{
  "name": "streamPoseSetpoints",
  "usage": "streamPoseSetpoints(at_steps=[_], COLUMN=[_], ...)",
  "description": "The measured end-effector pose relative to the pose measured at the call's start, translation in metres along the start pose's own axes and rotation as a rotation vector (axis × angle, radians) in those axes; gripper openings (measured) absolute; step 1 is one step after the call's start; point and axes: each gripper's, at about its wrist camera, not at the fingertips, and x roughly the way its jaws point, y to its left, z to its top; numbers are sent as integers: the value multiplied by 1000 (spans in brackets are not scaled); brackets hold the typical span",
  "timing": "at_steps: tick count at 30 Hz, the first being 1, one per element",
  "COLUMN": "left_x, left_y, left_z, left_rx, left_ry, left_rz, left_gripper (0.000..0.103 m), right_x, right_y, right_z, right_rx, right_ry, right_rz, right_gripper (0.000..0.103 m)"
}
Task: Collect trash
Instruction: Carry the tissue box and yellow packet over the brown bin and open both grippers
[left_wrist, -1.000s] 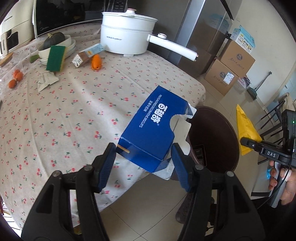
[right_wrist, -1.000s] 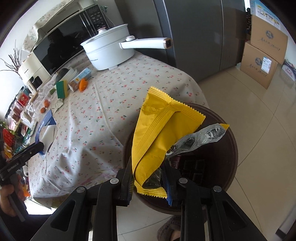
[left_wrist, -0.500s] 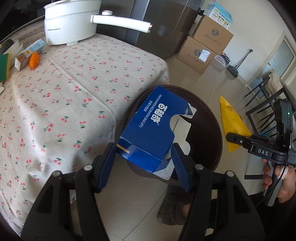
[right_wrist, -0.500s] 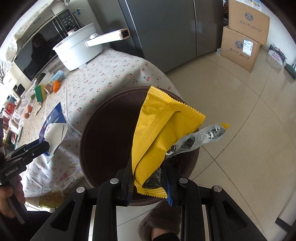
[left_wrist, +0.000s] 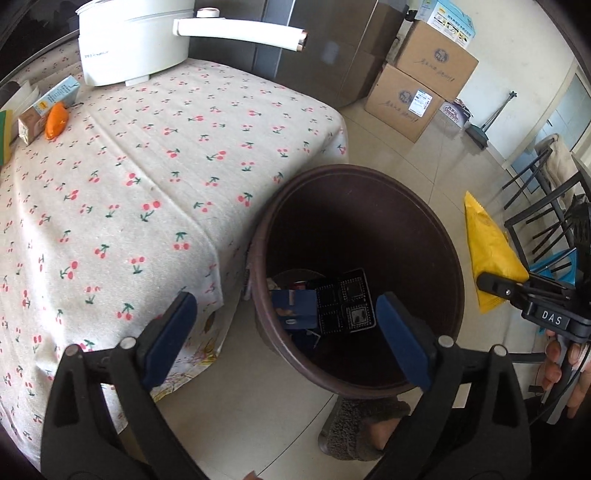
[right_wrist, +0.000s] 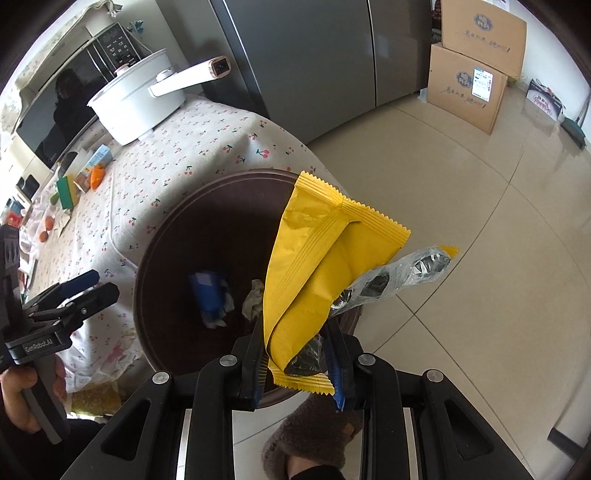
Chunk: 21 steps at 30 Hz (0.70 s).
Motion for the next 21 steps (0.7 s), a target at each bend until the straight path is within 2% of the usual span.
streamPoseSetpoints(at_steps=[12,13,14,16,21], left_x=[-26,-29,-33,-42,-72], left_y=[31,34,37,45,74], left_z=[-9,-9,-10,-12,-15], left_rx=[-40,-42,-46,-59,-86], left_ry=[-7,-9,-12,-19,-59], left_rz=[40,45,48,56,94], left_gripper=[100,100,100,100,100], right_x=[5,6,7,7,-2], right_y=[24,25,27,29,49], right_z=[5,6,7,10,21], right_rx=[-41,-33,-16,14,12], right_ry=[-1,3,6,4,-11], right_rz=[9,6,5,10,20], right_gripper=[32,40,55,65,72])
